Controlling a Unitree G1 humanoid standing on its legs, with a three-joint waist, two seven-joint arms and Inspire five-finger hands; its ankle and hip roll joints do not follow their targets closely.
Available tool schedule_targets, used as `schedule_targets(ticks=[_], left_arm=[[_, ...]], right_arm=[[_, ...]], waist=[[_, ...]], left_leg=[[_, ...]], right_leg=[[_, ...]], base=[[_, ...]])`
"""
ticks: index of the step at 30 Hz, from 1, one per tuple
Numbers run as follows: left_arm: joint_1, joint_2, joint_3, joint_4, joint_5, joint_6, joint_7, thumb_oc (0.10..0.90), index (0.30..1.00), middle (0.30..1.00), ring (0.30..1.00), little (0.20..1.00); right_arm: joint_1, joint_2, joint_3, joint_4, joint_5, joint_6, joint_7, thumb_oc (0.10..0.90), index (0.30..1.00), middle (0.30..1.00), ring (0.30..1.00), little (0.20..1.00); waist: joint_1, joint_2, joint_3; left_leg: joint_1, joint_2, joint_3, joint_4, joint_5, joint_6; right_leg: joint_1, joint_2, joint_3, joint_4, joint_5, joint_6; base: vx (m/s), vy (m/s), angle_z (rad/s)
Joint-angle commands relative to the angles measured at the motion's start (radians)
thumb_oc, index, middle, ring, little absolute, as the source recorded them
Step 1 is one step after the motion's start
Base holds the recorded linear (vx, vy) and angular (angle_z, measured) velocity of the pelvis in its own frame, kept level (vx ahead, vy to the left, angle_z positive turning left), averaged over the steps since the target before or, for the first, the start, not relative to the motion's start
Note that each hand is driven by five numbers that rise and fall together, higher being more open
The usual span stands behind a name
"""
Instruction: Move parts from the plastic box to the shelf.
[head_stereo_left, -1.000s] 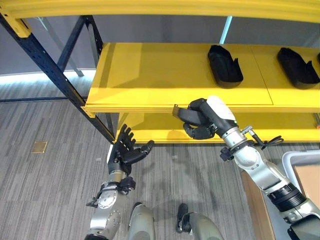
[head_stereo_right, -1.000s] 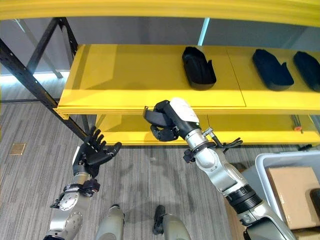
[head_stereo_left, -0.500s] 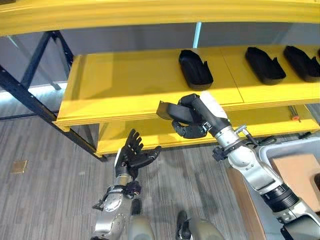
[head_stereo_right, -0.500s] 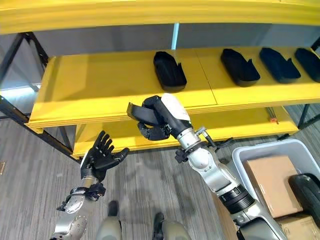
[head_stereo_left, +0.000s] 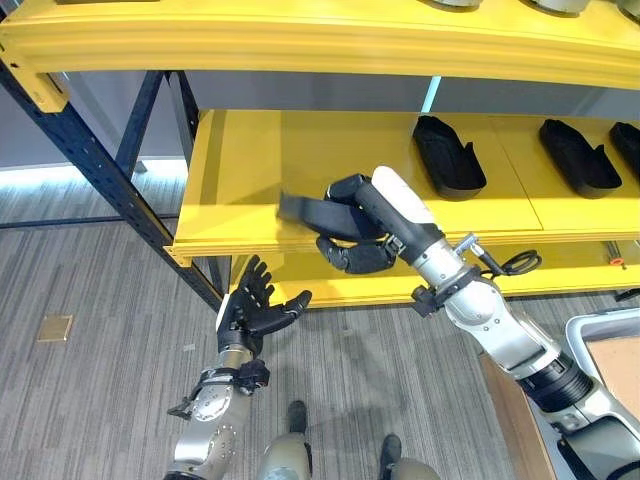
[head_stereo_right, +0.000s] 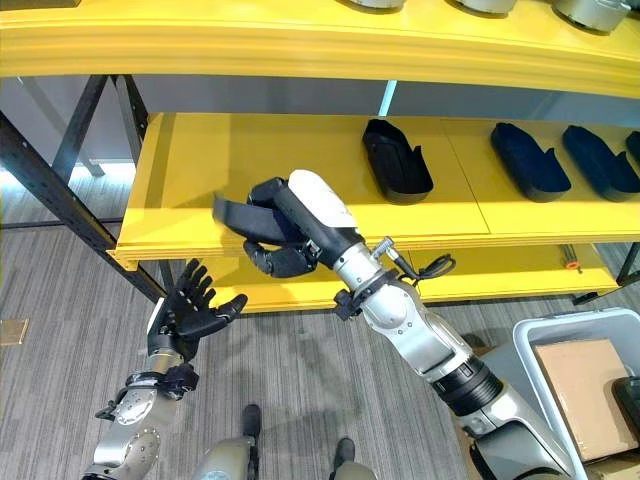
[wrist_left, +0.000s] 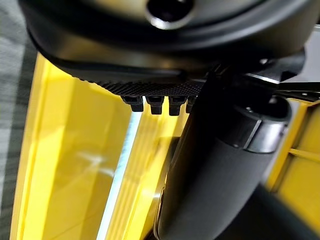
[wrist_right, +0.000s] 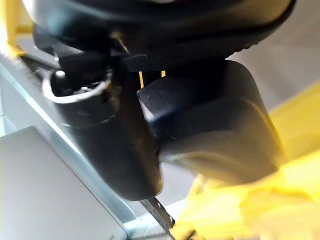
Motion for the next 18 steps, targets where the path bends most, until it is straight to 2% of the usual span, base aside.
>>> schedule_targets(ticks=[1, 12, 18], left_arm=[[-0.025, 0.028, -0.011, -0.110, -0.006, -0.084, -0.009, 0.900, 1.000, 1.000, 1.000, 1.000], [-0.012, 0.061, 0.004, -0.121, -0.009, -0.081, -0.014, 0.900, 1.000, 1.000, 1.000, 1.000], [-0.003, 0.074, 0.000, -0.129, -0.018, -0.085, -0.024, 0.900, 1.000, 1.000, 1.000, 1.000]], right_arm=[[-0.261, 0.049, -0.113, -0.017, -0.005, -0.091, -0.130, 0.400, 0.300, 0.300, 0.300, 0.300], [-0.494, 0.009, -0.043, 0.039, -0.046, -0.069, -0.144, 0.400, 0.300, 0.300, 0.300, 0.300], [-0.508, -0.010, -0.003, 0.207, -0.059, -0.038, -0.151, 0.400, 0.300, 0.300, 0.300, 0.300]], waist=[[0.011, -0.040, -0.133], [0.025, -0.051, -0.140], [0.040, -0.049, -0.118]], left_leg=[[-0.022, 0.092, -0.034, 0.122, -0.107, -0.048], [-0.020, 0.094, -0.050, 0.086, -0.085, -0.056], [-0.045, 0.094, -0.068, 0.087, -0.073, -0.057]], right_leg=[[0.082, -0.068, -0.032, -0.035, 0.000, 0.050], [0.081, -0.059, -0.048, -0.040, 0.000, 0.046], [0.067, -0.053, -0.062, -0.030, -0.004, 0.041]], base=[[0.03, -0.013, 0.09], [0.01, -0.006, 0.08], [-0.02, -0.023, 0.07]])
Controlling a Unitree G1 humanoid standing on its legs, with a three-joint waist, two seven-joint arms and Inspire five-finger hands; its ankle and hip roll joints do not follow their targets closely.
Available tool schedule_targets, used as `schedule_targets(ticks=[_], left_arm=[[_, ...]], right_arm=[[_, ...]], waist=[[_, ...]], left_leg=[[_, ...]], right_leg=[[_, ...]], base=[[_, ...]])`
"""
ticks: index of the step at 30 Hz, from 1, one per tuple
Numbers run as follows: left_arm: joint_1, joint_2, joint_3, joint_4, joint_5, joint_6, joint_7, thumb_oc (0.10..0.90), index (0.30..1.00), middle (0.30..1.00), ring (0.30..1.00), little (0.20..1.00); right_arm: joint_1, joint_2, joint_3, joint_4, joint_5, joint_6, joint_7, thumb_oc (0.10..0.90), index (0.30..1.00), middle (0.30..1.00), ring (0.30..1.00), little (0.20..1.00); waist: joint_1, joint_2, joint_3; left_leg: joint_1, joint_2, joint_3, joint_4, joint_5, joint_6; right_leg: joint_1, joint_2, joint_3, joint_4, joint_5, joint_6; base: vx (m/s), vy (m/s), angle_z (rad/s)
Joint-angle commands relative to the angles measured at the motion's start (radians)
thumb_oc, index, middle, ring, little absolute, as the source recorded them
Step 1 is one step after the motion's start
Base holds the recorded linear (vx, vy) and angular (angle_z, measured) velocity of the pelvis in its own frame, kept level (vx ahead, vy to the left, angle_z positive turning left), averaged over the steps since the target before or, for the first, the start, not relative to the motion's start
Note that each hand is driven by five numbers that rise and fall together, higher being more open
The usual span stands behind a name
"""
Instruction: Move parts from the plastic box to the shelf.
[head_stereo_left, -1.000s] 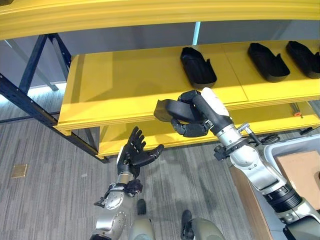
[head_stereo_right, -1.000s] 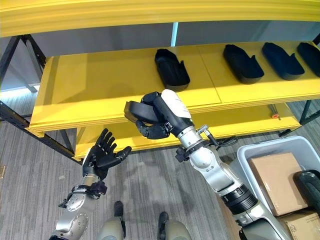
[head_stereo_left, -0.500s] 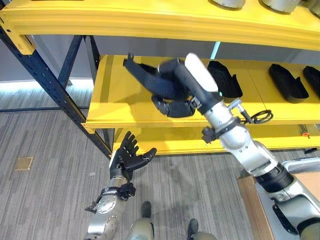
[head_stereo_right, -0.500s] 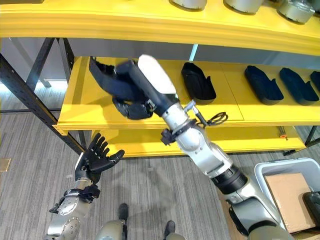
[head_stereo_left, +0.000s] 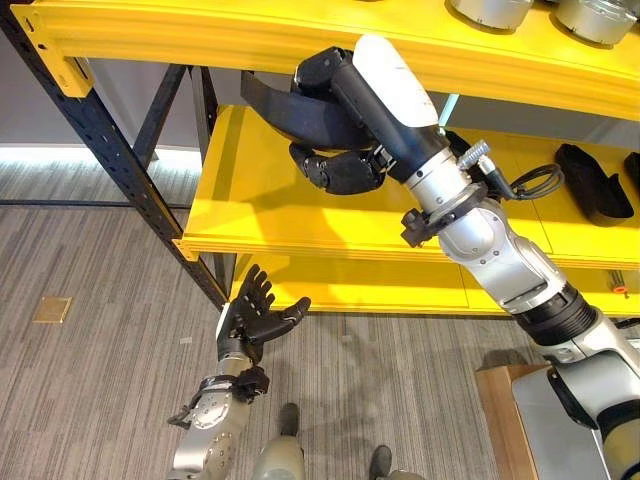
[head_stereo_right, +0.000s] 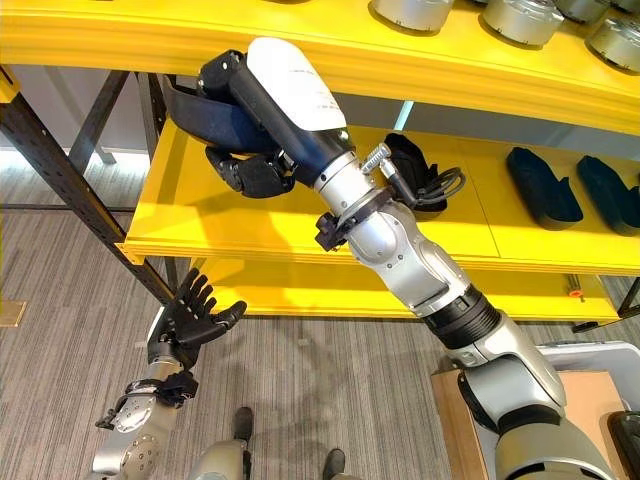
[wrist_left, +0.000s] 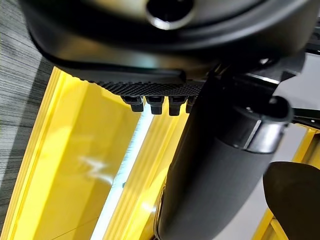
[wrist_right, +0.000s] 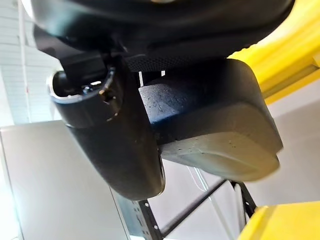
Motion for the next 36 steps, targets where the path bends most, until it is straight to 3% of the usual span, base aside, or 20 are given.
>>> schedule_targets(ticks=[1, 12, 15, 23, 36], left_arm=[[-0.024, 0.070, -0.006, -0.129, -0.019, -0.087, -0.026, 0.900, 1.000, 1.000, 1.000, 1.000], [-0.038, 0.095, -0.017, -0.140, -0.031, -0.116, -0.022, 0.900, 1.000, 1.000, 1.000, 1.000], [-0.066, 0.093, -0.037, -0.144, -0.034, -0.127, -0.011, 0.900, 1.000, 1.000, 1.000, 1.000], [-0.099, 0.099, -0.060, -0.150, -0.046, -0.146, -0.007, 0.900, 1.000, 1.000, 1.000, 1.000], [-0.141, 0.120, -0.095, -0.171, -0.075, -0.169, -0.011, 0.900, 1.000, 1.000, 1.000, 1.000]], right_arm=[[-0.166, 0.003, -0.049, 0.047, 0.003, -0.016, -0.111, 0.400, 0.300, 0.300, 0.300, 0.300], [-0.166, -0.015, -0.005, 0.328, -0.018, 0.018, -0.139, 0.400, 0.300, 0.300, 0.300, 0.300], [-0.188, 0.014, 0.004, 0.429, -0.021, 0.031, -0.161, 0.400, 0.300, 0.300, 0.300, 0.300], [-0.264, 0.058, 0.044, 0.588, 0.000, 0.037, -0.178, 0.400, 0.300, 0.300, 0.300, 0.300], [-0.420, 0.029, 0.141, 0.857, -0.006, 0.059, -0.206, 0.400, 0.300, 0.300, 0.300, 0.300]], waist=[[0.015, -0.013, -0.087], [0.049, 0.027, 0.039], [0.054, 0.044, 0.076], [0.071, 0.066, 0.115], [0.109, 0.077, 0.138]], left_leg=[[-0.034, 0.102, -0.022, 0.094, -0.082, -0.049], [-0.138, 0.107, -0.064, 0.138, -0.059, -0.057], [-0.163, 0.105, -0.075, 0.149, -0.050, -0.057], [-0.199, 0.096, -0.092, 0.152, -0.038, -0.058], [-0.258, 0.071, -0.126, 0.158, -0.029, -0.057]], right_leg=[[0.020, -0.063, -0.006, 0.043, -0.019, 0.037], [-0.091, -0.062, -0.034, 0.136, -0.045, 0.023], [-0.128, -0.063, -0.038, 0.171, -0.051, 0.019], [-0.165, -0.066, -0.045, 0.196, -0.059, 0.014], [-0.190, -0.071, -0.077, 0.201, -0.062, 0.013]], base=[[-0.05, -0.029, 0.14], [-0.10, -0.014, 0.09], [-0.08, 0.007, 0.03], [-0.03, 0.003, 0.04], [0.01, -0.003, 0.10]])
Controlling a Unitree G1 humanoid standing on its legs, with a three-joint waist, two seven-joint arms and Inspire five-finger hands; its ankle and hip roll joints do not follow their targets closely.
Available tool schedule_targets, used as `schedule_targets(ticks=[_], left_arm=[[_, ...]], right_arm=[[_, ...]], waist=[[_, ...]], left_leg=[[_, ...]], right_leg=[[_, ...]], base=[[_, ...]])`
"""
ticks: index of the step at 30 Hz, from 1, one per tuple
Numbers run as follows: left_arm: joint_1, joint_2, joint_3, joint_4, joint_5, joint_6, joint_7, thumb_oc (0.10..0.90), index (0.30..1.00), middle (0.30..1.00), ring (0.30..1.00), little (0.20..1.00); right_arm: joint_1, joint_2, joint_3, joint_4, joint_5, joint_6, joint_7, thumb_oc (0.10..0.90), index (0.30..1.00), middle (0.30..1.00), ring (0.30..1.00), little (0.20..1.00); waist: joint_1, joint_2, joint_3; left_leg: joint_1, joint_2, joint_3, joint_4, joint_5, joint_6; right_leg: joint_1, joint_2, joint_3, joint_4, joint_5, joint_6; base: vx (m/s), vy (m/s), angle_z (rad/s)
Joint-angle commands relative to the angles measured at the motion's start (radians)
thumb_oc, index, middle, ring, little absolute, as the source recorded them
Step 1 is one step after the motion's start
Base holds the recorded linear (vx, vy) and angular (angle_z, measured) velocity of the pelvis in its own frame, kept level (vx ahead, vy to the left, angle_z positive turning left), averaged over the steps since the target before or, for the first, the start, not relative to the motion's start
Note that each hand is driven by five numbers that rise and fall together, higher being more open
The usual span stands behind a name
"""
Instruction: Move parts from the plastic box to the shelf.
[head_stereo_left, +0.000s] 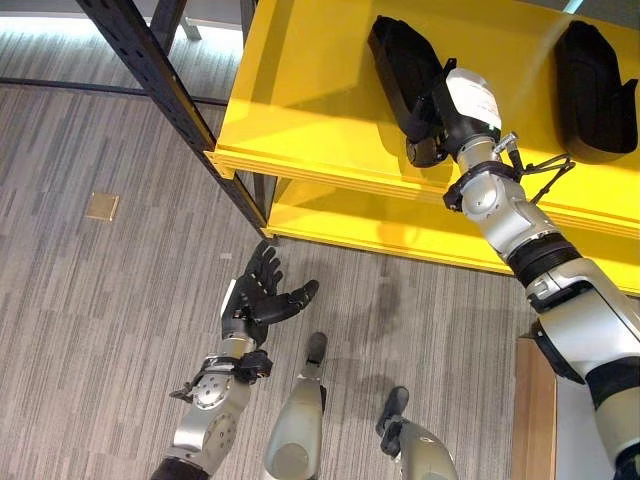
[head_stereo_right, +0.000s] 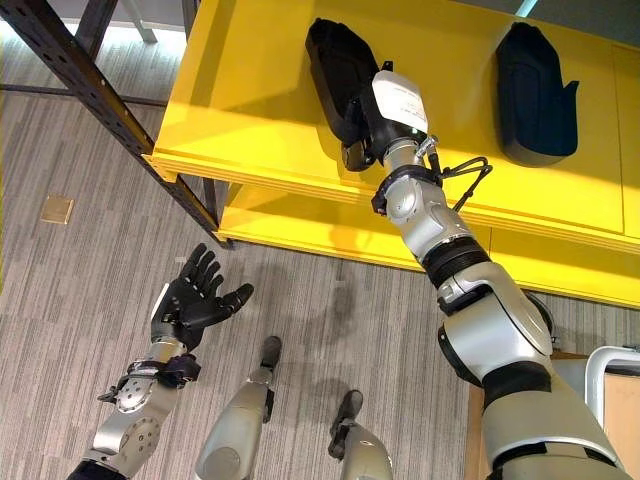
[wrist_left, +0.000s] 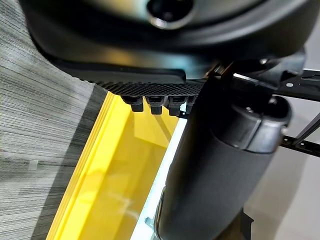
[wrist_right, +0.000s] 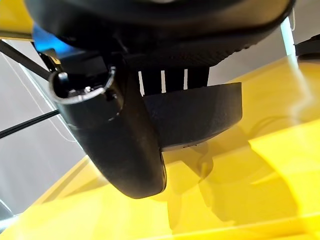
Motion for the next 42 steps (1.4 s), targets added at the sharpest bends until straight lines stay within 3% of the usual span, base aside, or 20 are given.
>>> schedule_targets(ticks=[1, 25, 42], left_arm=[[-0.033, 0.044, -0.026, -0.168, -0.034, -0.113, -0.010, 0.900, 1.000, 1.000, 1.000, 1.000], [-0.091, 0.065, -0.063, -0.178, -0.039, -0.121, 0.008, 0.900, 1.000, 1.000, 1.000, 1.000], [-0.106, 0.065, -0.076, -0.176, -0.045, -0.118, 0.028, 0.900, 1.000, 1.000, 1.000, 1.000]], right_arm=[[-0.168, -0.042, 0.052, -0.003, 0.015, -0.025, -0.046, 0.400, 0.300, 0.300, 0.300, 0.300], [-0.292, -0.052, 0.066, 0.171, 0.060, 0.003, -0.123, 0.400, 0.300, 0.300, 0.300, 0.300], [-0.335, -0.030, -0.020, 0.282, 0.209, 0.010, -0.174, 0.400, 0.300, 0.300, 0.300, 0.300]], waist=[[0.017, -0.015, -0.033], [0.027, -0.011, -0.032], [0.019, -0.003, -0.021]], left_leg=[[-0.050, 0.070, -0.016, 0.102, -0.068, -0.047], [-0.087, 0.042, -0.033, 0.127, -0.080, -0.039], [-0.101, 0.032, -0.036, 0.140, -0.085, -0.035]], right_leg=[[0.024, -0.068, 0.008, 0.005, 0.015, 0.025], [0.017, -0.073, 0.002, -0.002, 0.019, 0.028], [0.005, -0.073, 0.010, 0.009, 0.019, 0.023]], base=[[0.01, 0.005, 0.03], [0.00, 0.004, 0.03], [0.00, 0.000, 0.00]])
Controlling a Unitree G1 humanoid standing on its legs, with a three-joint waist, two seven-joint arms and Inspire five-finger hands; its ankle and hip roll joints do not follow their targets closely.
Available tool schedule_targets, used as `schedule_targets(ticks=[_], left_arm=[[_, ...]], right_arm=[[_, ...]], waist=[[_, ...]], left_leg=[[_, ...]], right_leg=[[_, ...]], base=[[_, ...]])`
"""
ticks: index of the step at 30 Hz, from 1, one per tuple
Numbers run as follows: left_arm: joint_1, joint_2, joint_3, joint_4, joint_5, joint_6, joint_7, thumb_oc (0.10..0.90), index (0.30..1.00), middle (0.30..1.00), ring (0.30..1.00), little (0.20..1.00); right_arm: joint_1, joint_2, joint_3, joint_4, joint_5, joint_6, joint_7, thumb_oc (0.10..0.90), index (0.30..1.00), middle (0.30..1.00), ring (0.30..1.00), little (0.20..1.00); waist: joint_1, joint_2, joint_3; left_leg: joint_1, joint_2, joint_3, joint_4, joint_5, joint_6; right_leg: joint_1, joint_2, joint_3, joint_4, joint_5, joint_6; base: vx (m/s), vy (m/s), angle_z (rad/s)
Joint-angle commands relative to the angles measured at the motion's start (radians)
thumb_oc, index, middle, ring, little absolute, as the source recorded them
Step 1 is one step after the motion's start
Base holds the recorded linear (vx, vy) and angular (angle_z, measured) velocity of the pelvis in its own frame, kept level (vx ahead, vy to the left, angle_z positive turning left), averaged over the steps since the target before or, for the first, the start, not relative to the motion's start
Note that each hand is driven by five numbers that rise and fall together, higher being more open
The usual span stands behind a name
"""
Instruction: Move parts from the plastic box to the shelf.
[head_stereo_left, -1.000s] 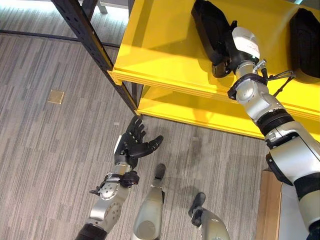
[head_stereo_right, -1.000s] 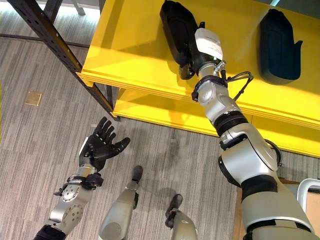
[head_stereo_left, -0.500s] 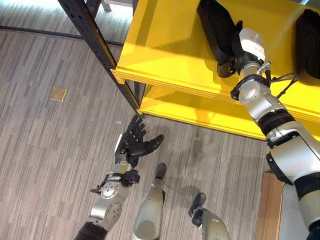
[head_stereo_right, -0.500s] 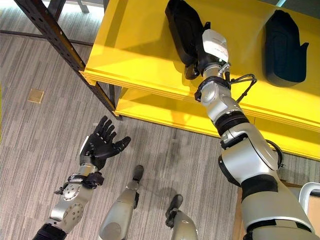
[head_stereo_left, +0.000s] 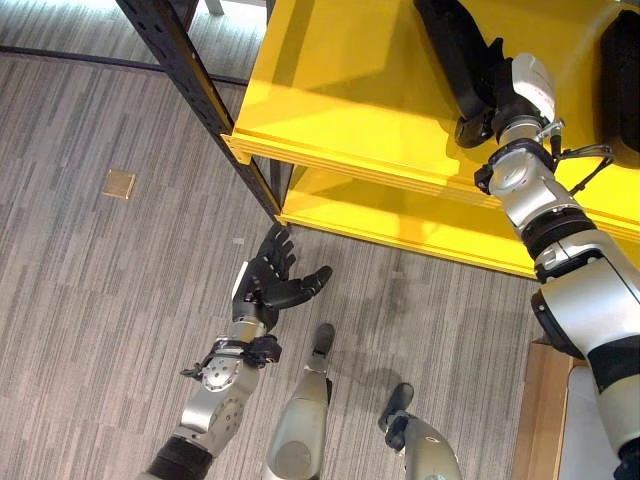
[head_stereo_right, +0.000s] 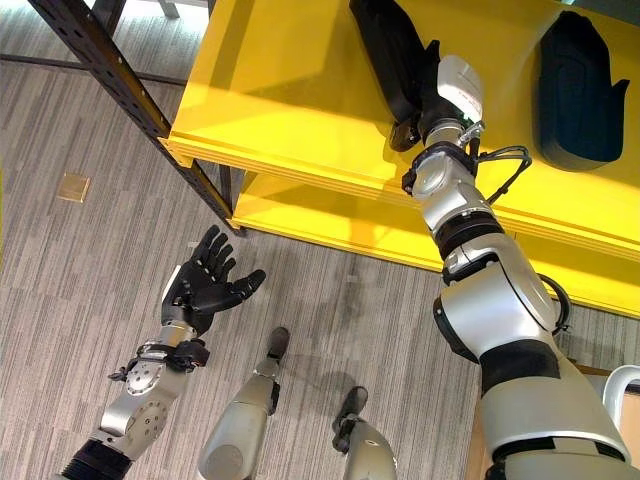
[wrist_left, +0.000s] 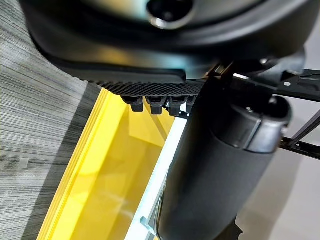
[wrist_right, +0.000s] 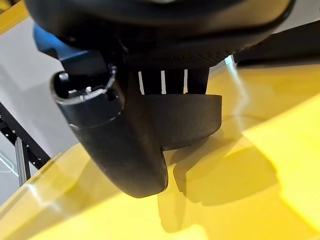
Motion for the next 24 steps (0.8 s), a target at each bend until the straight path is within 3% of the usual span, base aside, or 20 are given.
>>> schedule_targets(ticks=[1, 24], left_arm=[[-0.021, 0.029, 0.000, -0.175, -0.007, -0.105, 0.003, 0.900, 1.000, 1.000, 1.000, 1.000], [-0.035, 0.039, -0.021, -0.165, -0.013, -0.102, 0.026, 0.900, 1.000, 1.000, 1.000, 1.000]], right_arm=[[-0.185, -0.048, 0.015, -0.035, 0.066, -0.042, -0.107, 0.400, 0.300, 0.300, 0.300, 0.300], [-0.164, -0.020, -0.114, -0.086, 0.210, -0.073, -0.186, 0.400, 0.300, 0.300, 0.300, 0.300]], waist=[[-0.002, -0.012, -0.026], [-0.008, -0.008, -0.018]], left_leg=[[-0.049, 0.048, -0.003, 0.125, -0.090, -0.031], [-0.069, 0.039, -0.004, 0.139, -0.099, -0.023]], right_leg=[[0.051, -0.058, 0.039, -0.043, 0.051, 0.022], [0.044, -0.063, 0.036, -0.044, 0.054, 0.026]], base=[[0.00, 0.000, 0.00], [0.00, 0.000, 0.00]])
